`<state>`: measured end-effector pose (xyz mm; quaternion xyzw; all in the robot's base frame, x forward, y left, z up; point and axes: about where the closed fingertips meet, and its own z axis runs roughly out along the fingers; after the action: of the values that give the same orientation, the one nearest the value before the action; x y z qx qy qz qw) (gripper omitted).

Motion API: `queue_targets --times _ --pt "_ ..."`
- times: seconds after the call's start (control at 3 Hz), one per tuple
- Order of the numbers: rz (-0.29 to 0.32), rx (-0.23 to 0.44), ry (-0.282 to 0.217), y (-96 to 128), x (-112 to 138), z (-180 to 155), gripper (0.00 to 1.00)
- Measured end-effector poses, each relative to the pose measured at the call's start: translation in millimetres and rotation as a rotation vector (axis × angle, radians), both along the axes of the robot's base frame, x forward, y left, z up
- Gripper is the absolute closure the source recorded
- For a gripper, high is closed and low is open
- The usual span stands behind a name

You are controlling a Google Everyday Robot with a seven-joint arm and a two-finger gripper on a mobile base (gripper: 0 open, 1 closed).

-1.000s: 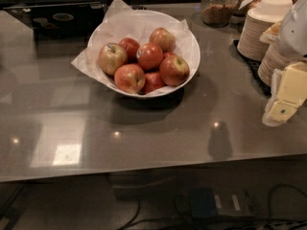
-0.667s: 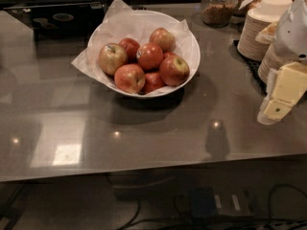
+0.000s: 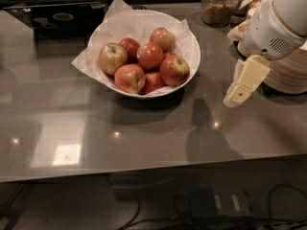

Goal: Pick apple from white bowl

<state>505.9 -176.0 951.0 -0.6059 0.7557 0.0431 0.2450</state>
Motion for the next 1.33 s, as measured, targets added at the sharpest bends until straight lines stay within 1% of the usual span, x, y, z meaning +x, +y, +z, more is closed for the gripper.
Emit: queue_targets --times 0.33,1.0,1.33 --pt "0.02 0.095 -0.007 16 21 -5 0.0" --pt "0.025 0.111 -0.008 21 21 -10 0.0" --pt "0.103 0.183 -0.038 51 29 -16 0.0"
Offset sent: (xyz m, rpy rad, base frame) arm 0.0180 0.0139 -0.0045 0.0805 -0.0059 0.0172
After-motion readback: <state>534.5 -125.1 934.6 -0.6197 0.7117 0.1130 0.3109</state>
